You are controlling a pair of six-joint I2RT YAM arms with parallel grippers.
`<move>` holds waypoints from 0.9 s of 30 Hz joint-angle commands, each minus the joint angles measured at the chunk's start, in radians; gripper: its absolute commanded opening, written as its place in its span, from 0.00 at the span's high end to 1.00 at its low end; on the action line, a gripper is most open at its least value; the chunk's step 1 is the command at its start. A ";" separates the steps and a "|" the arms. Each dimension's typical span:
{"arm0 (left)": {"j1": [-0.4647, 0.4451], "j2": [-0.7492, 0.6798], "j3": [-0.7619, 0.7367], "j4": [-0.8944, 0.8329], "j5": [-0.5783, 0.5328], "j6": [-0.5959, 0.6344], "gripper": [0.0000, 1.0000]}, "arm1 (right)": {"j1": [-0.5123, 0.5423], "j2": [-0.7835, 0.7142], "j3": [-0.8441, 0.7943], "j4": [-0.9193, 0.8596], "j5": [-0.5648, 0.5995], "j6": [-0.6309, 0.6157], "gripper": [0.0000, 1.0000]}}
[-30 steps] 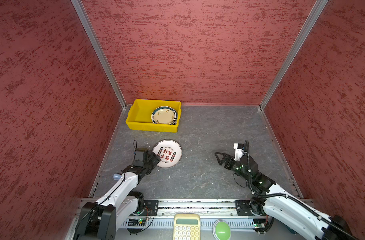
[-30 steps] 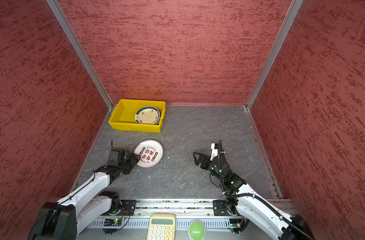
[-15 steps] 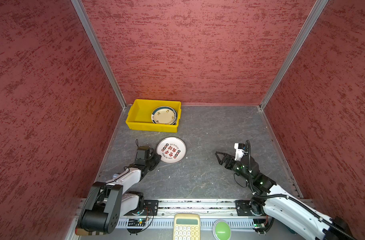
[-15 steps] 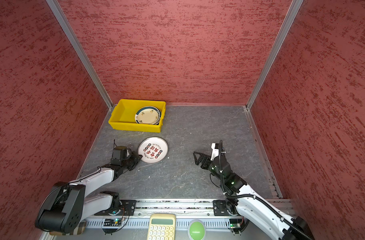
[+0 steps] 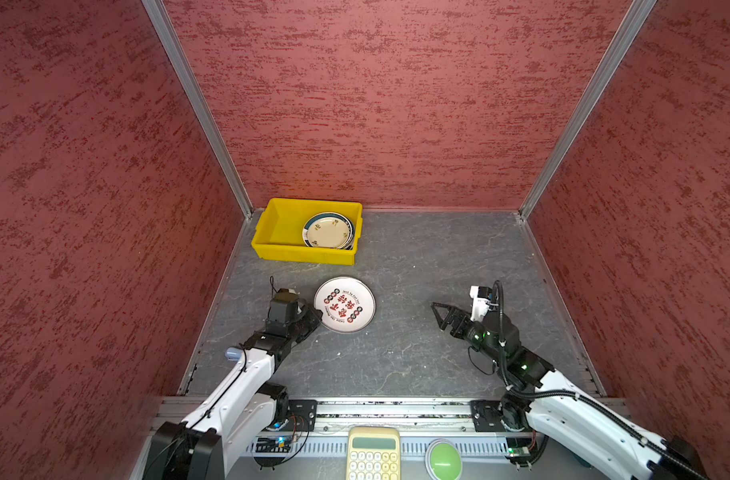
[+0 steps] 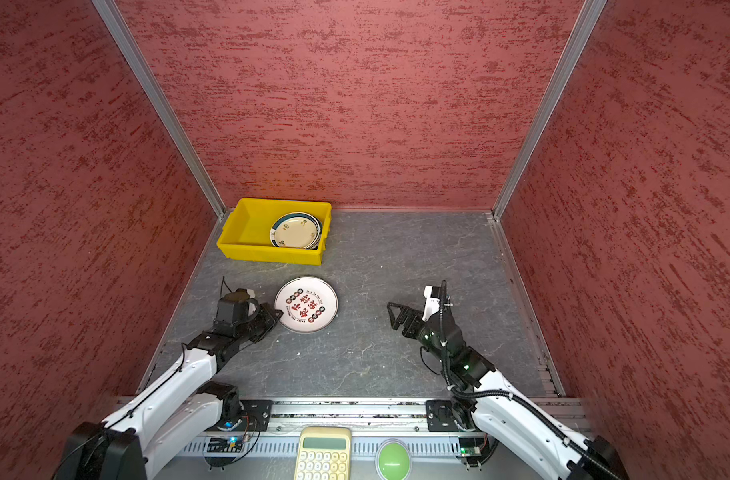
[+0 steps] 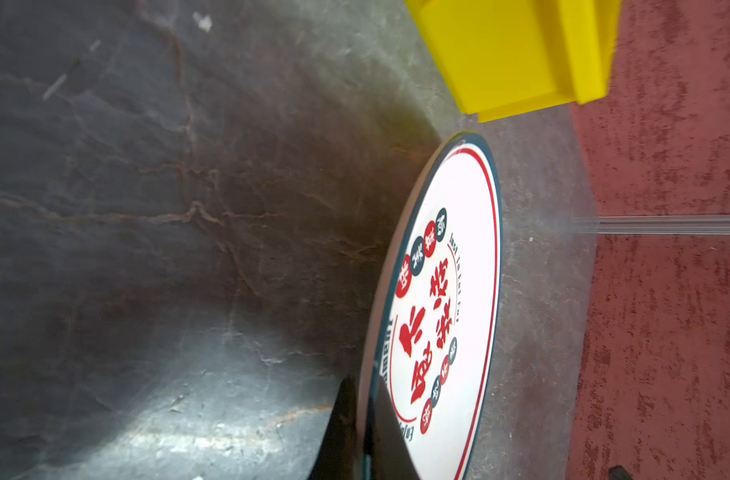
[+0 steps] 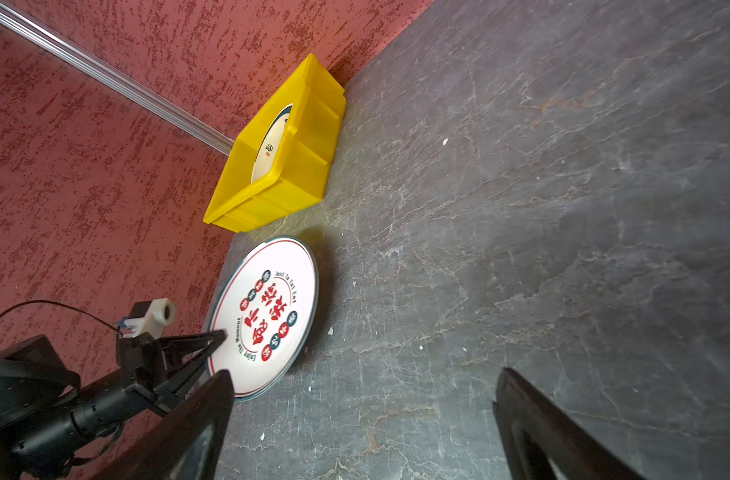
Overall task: Place the plates into the plastic bin on the countertop
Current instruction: 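Lift the red-character plate upright and carry it into the yellow bin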
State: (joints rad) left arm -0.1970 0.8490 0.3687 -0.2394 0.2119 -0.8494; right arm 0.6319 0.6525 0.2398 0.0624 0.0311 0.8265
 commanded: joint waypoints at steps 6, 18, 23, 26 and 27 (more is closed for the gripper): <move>0.005 0.027 0.242 0.000 0.002 0.073 1.00 | 0.002 0.003 0.111 -0.063 0.051 -0.032 0.01; 0.099 0.472 0.621 0.135 -0.210 0.165 1.00 | 0.003 -0.018 0.153 -0.105 0.102 -0.073 0.01; 0.198 0.756 0.846 0.122 -0.147 0.174 1.00 | 0.000 -0.022 0.177 -0.148 0.124 -0.081 0.01; 0.229 0.910 0.998 0.080 -0.105 0.179 1.00 | 0.000 -0.044 0.187 -0.177 0.148 -0.078 0.01; 0.233 0.947 1.042 0.057 -0.095 0.185 1.00 | 0.000 -0.050 0.186 -0.183 0.158 -0.078 0.01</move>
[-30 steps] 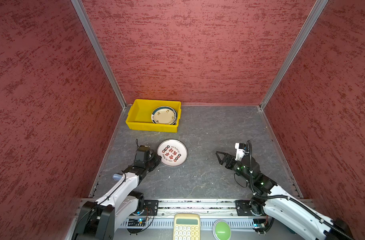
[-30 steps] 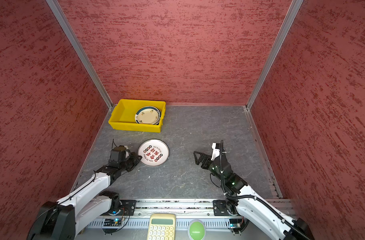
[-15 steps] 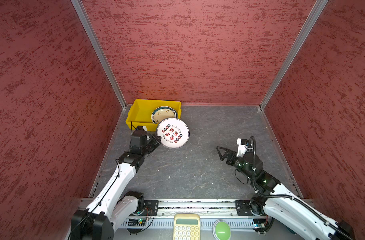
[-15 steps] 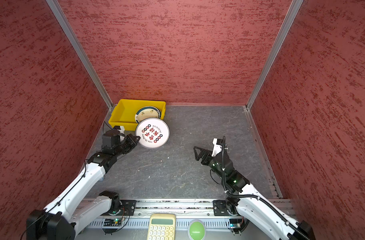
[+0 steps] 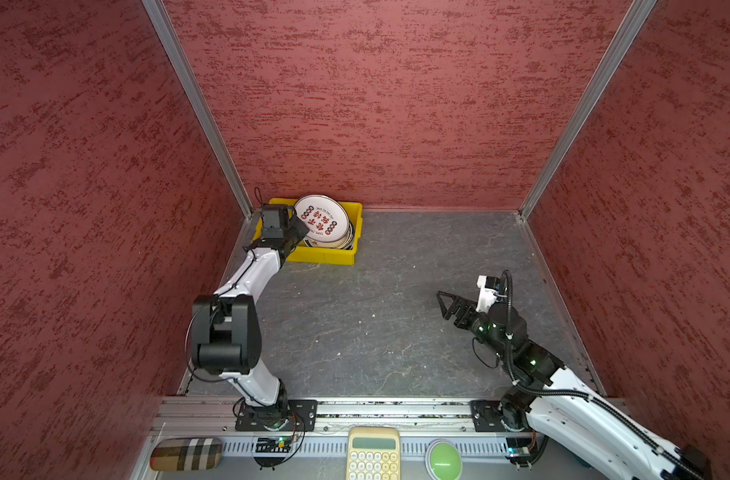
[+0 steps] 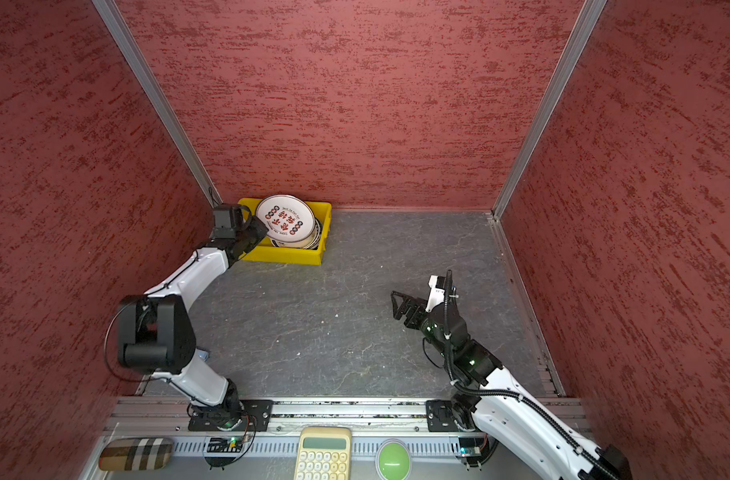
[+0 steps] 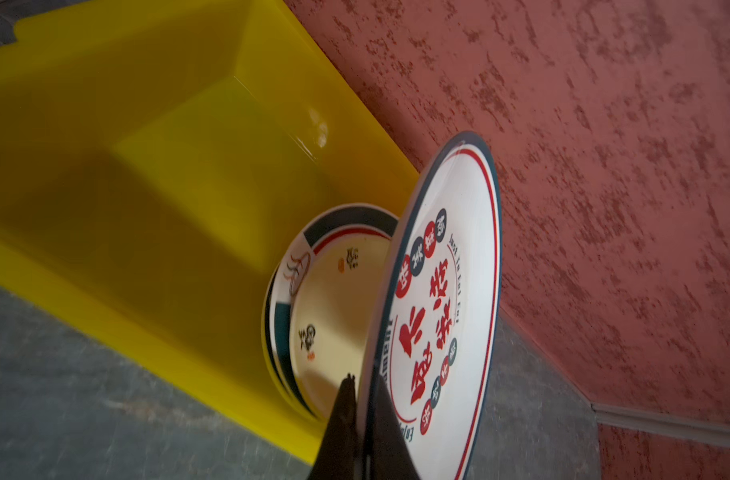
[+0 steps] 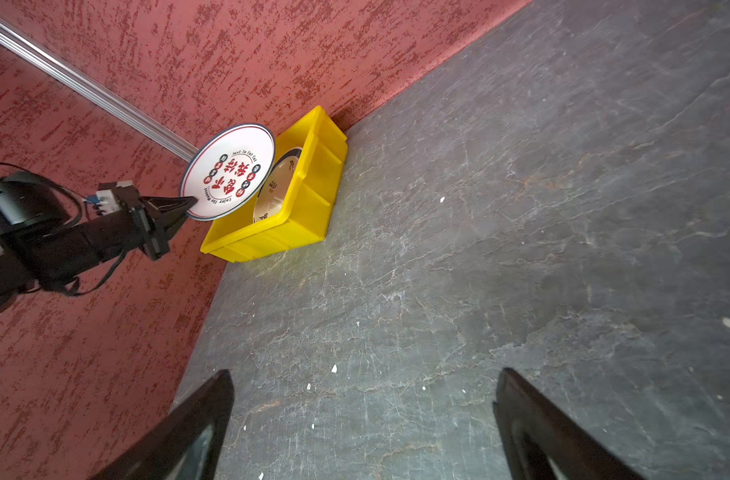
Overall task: Place the plates into the plastic bin on the countertop
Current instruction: 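Lift the red-character plate upright and carry it into the yellow bin, then lower the red-character plate onto the stack and open the left gripper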
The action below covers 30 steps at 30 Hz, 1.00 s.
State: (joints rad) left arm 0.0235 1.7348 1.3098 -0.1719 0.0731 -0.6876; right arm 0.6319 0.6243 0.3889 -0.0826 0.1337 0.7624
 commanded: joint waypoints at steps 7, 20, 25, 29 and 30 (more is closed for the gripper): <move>-0.019 0.198 0.179 -0.060 0.069 0.061 1.00 | -0.006 -0.042 0.027 -0.045 0.183 -0.063 0.01; -0.075 0.236 0.168 -0.114 0.042 0.111 0.91 | -0.088 0.056 -0.054 0.275 0.458 -0.345 0.01; -0.066 0.204 0.147 -0.138 0.018 0.126 0.53 | -0.155 0.115 -0.075 0.358 0.412 -0.351 0.01; -0.072 0.180 0.145 -0.167 -0.002 0.155 0.00 | -0.192 0.162 -0.056 0.367 0.395 -0.357 0.01; -0.075 0.167 0.138 -0.169 -0.015 0.161 0.01 | -0.200 0.173 -0.053 0.377 0.393 -0.364 0.01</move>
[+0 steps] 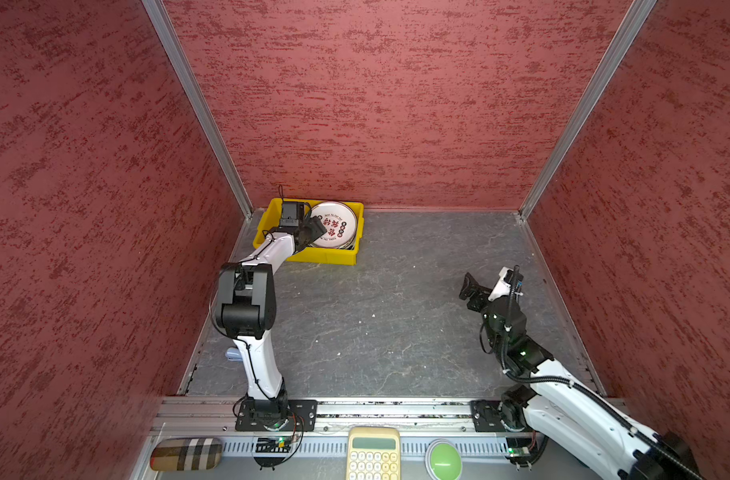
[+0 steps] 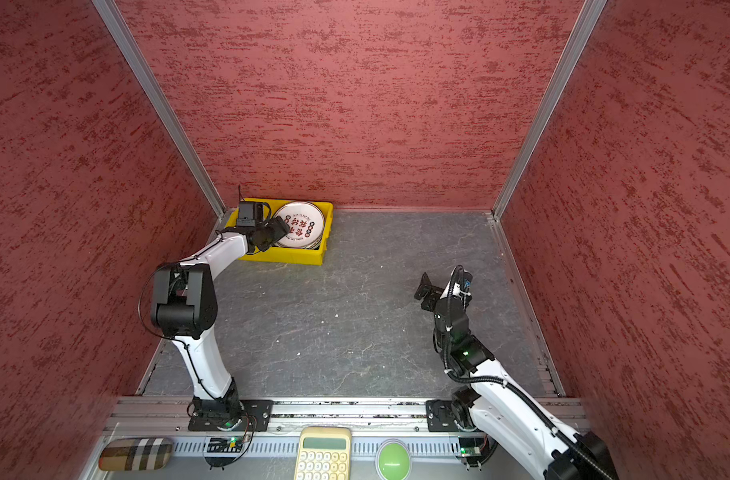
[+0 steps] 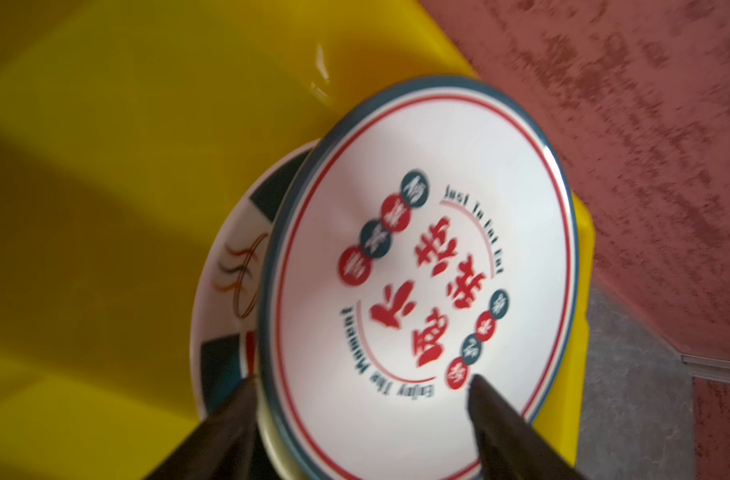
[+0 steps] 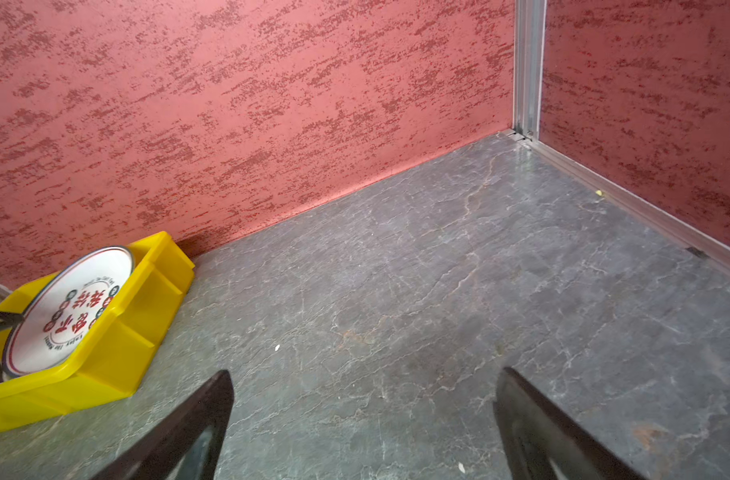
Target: Place the plates into the plastic bin on the countertop
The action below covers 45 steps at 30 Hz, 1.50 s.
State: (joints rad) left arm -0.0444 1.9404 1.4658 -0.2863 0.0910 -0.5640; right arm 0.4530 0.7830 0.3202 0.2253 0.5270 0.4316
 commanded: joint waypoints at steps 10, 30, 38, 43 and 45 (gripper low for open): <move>-0.010 -0.254 -0.242 0.079 -0.160 0.133 0.01 | -0.123 0.074 -0.032 0.305 0.083 -0.193 0.01; 0.056 -0.685 -1.184 1.116 -0.235 0.536 0.01 | -0.387 0.708 -0.045 0.937 -0.074 -0.420 0.01; 0.060 -0.417 -1.220 1.429 -0.192 0.538 0.01 | -0.457 0.727 -0.039 0.890 -0.299 -0.390 0.01; 0.048 -0.402 -1.097 1.209 -0.172 0.563 0.01 | -0.476 0.767 -0.042 0.946 -0.367 -0.404 0.01; 0.052 -0.406 -1.098 1.205 -0.193 0.548 0.00 | -0.480 0.765 -0.038 0.932 -0.375 -0.398 0.01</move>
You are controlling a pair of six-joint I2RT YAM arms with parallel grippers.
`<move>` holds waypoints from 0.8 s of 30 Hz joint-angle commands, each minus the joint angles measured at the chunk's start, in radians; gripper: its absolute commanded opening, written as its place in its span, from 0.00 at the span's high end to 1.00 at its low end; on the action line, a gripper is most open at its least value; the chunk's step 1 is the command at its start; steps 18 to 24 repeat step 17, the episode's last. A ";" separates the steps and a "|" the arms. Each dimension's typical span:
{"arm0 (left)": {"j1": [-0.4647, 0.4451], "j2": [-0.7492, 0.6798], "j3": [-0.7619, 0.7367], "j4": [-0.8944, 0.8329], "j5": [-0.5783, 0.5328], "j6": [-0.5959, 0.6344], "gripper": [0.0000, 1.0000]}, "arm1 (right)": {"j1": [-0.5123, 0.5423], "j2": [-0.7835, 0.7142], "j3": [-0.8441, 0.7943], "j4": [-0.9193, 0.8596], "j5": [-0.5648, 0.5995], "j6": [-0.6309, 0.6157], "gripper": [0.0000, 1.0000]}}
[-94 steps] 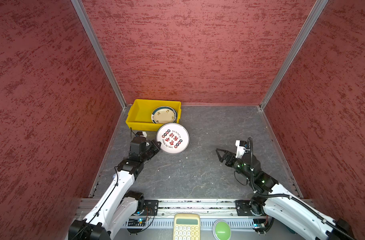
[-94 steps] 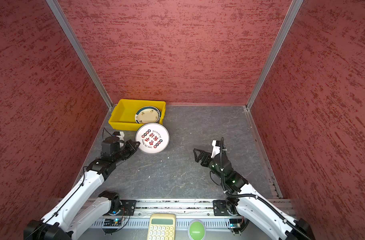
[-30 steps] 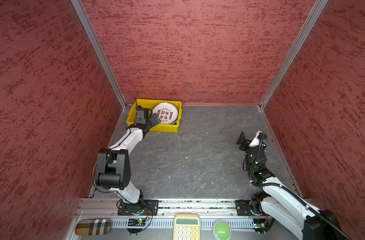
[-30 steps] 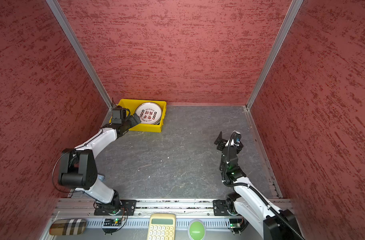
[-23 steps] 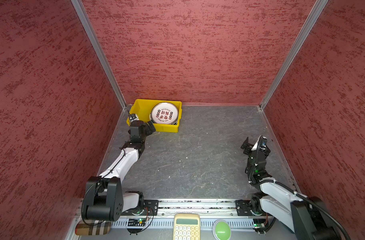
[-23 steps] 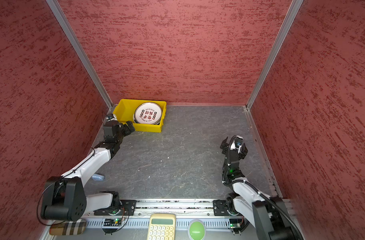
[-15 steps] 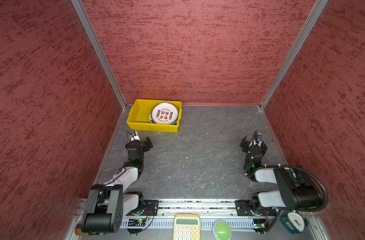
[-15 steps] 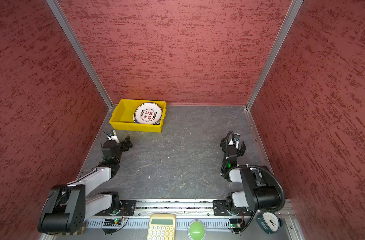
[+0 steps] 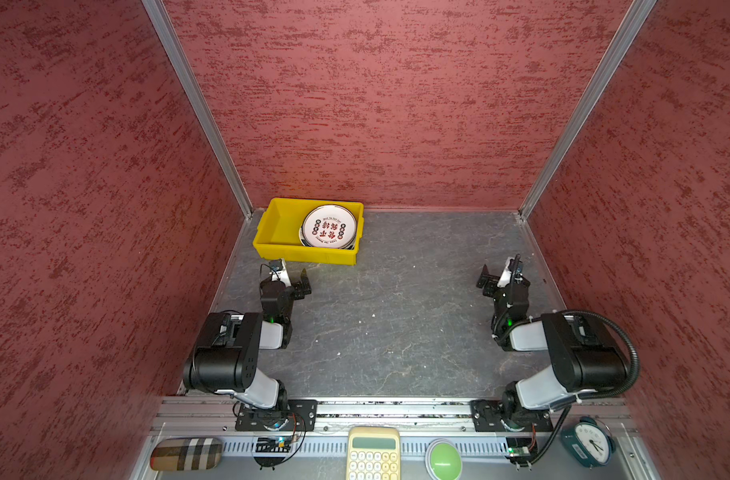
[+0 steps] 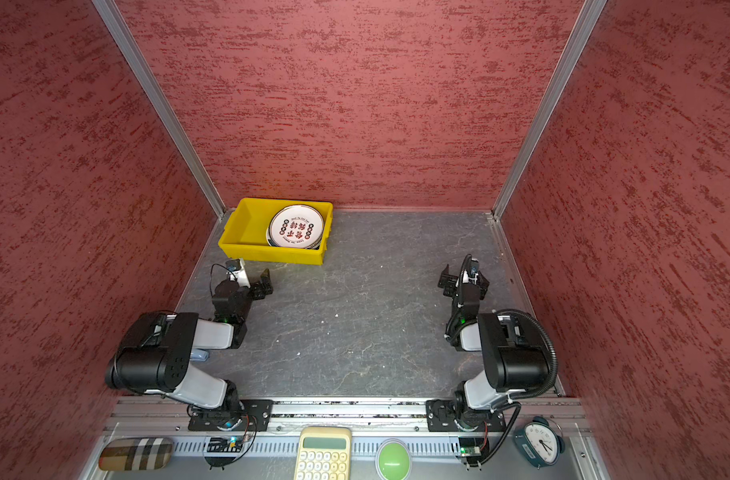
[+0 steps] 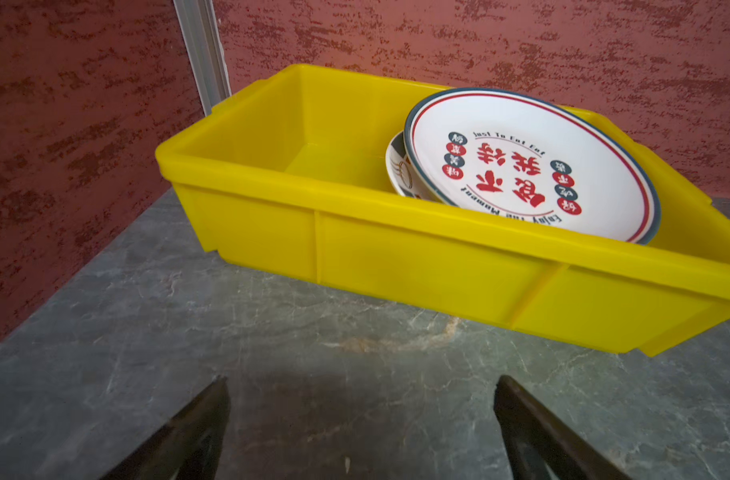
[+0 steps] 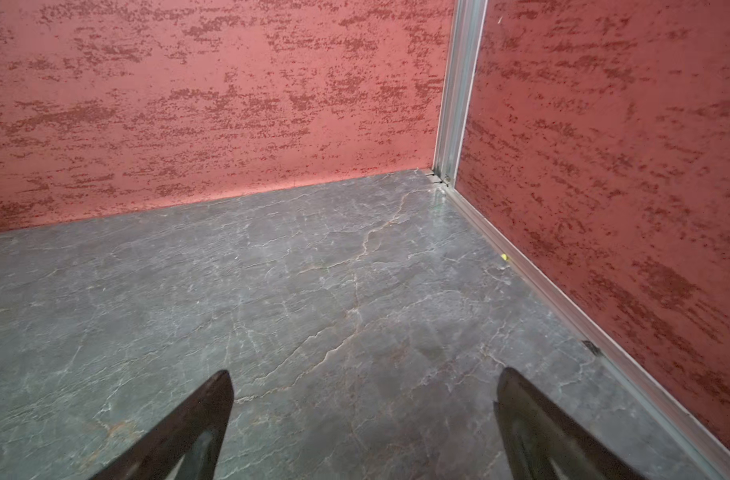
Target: Place the plates into the plastic bin on the countertop
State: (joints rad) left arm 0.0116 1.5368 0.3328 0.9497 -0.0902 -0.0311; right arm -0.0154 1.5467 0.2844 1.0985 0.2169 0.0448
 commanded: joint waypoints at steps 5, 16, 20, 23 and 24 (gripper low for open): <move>-0.007 -0.001 0.032 -0.024 -0.019 0.016 0.01 | -0.017 0.000 0.000 0.054 -0.070 -0.007 0.01; -0.009 -0.002 0.032 -0.026 -0.022 0.018 0.01 | -0.018 -0.001 -0.002 0.054 -0.071 -0.008 0.01; -0.010 -0.001 0.031 -0.021 -0.023 0.017 0.01 | -0.019 0.000 -0.002 0.056 -0.071 -0.007 0.01; -0.010 -0.001 0.031 -0.021 -0.023 0.017 0.01 | -0.019 0.000 -0.002 0.056 -0.071 -0.007 0.01; -0.010 -0.001 0.031 -0.021 -0.023 0.017 0.01 | -0.019 0.000 -0.002 0.056 -0.071 -0.007 0.01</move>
